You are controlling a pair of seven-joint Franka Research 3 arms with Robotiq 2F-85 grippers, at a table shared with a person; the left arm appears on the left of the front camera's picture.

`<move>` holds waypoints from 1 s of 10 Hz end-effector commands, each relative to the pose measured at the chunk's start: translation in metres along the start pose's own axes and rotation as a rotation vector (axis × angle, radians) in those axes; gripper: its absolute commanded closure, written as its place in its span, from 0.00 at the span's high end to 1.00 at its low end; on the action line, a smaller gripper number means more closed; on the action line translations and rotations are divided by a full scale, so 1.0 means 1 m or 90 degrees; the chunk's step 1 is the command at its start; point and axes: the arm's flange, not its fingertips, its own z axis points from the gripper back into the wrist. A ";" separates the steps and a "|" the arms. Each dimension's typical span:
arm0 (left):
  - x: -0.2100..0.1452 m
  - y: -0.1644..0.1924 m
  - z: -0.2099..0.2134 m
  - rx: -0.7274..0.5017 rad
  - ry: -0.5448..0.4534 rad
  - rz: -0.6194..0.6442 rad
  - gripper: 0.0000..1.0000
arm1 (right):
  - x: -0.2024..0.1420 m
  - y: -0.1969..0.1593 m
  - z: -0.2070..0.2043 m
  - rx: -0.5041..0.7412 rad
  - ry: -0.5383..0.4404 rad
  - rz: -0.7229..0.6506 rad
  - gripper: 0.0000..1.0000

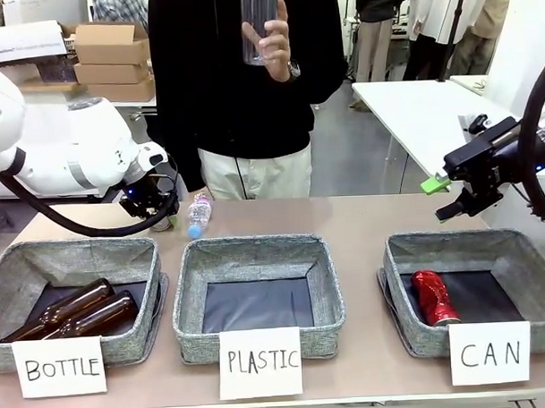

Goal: Sort the can waste into the basket.
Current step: Pick up the can waste from the table and place it in the right Fabric basket.

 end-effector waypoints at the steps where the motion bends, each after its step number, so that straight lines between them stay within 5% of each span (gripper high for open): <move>1: 0.003 -0.001 0.000 0.029 0.005 0.010 0.00 | 0.001 0.003 0.001 -0.009 -0.001 -0.013 1.00; 4: 0.003 0.007 0.006 0.024 0.000 0.032 0.03 | 0.001 0.003 0.001 -0.009 -0.001 -0.013 1.00; 7: -0.007 0.020 0.067 0.000 -0.034 0.062 0.00 | 0.001 0.003 0.001 -0.009 -0.001 -0.013 1.00; 10: -0.080 -0.002 0.208 -0.127 -0.047 -0.135 0.00 | 0.001 0.003 0.001 -0.009 -0.001 -0.013 1.00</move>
